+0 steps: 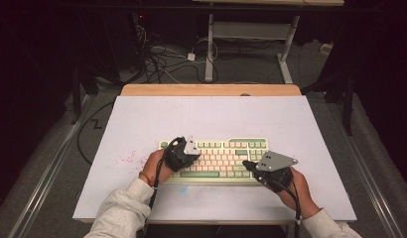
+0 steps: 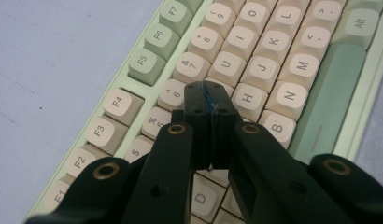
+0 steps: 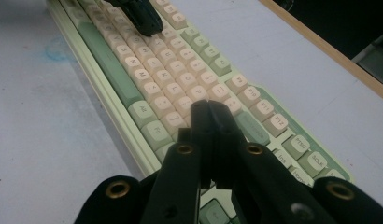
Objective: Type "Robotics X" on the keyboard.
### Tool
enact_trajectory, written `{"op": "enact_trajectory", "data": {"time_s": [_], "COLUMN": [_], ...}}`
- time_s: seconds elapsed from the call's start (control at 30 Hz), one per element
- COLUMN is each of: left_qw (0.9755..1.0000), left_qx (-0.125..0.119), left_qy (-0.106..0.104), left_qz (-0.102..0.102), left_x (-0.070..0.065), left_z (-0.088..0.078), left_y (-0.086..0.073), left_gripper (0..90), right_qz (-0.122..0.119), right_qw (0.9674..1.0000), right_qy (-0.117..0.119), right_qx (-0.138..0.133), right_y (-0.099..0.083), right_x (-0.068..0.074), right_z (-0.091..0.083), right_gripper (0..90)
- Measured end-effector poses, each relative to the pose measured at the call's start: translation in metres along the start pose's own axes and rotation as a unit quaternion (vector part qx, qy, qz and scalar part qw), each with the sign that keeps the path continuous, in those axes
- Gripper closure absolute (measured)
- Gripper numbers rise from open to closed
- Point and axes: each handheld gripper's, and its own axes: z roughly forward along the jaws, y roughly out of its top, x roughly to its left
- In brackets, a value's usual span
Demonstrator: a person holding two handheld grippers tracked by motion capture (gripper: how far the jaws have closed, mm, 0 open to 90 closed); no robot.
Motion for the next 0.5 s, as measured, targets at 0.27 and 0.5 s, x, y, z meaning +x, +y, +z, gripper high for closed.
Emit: {"op": "enact_trajectory", "data": {"time_s": [0.27,0.5], "left_qw": [1.0,0.9998], "left_qx": [-0.004,-0.017], "left_qy": [0.0,0.007], "left_qz": [0.004,0.002], "left_x": [-0.001,-0.001], "left_z": [0.0,-0.007], "left_y": [0.002,0.002], "left_gripper": [87.3,87.1], "right_qz": [0.0,0.002], "right_qw": [1.0,1.0], "right_qy": [0.003,0.0], "right_qx": [0.001,-0.005], "right_y": [0.0,0.001], "right_x": [0.0,-0.001], "right_z": [0.0,-0.002], "right_gripper": [90.0,90.0]}}
